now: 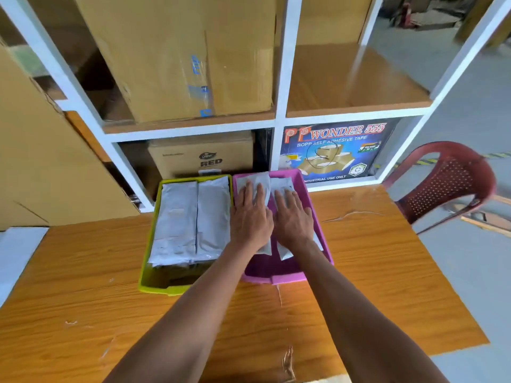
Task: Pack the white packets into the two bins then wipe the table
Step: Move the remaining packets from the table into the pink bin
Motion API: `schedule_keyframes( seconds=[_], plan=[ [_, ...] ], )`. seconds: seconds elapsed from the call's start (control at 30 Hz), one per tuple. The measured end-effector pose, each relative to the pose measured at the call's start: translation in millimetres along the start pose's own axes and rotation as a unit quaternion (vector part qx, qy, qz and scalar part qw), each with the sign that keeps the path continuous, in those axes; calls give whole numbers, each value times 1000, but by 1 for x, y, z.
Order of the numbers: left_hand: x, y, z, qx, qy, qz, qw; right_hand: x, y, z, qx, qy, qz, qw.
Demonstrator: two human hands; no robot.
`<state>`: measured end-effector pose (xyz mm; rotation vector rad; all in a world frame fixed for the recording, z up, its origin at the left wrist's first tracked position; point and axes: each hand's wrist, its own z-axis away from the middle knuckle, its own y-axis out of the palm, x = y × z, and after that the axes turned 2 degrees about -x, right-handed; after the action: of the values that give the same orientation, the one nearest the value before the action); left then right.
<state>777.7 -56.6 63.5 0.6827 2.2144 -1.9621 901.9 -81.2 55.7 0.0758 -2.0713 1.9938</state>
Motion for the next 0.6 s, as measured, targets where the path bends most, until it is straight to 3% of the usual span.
schedule_keyframes(
  seconds=[0.6],
  plan=[
    [-12, 64, -45, 103, -68, -32, 992, -34, 53, -53, 76, -27, 9, 997]
  ],
)
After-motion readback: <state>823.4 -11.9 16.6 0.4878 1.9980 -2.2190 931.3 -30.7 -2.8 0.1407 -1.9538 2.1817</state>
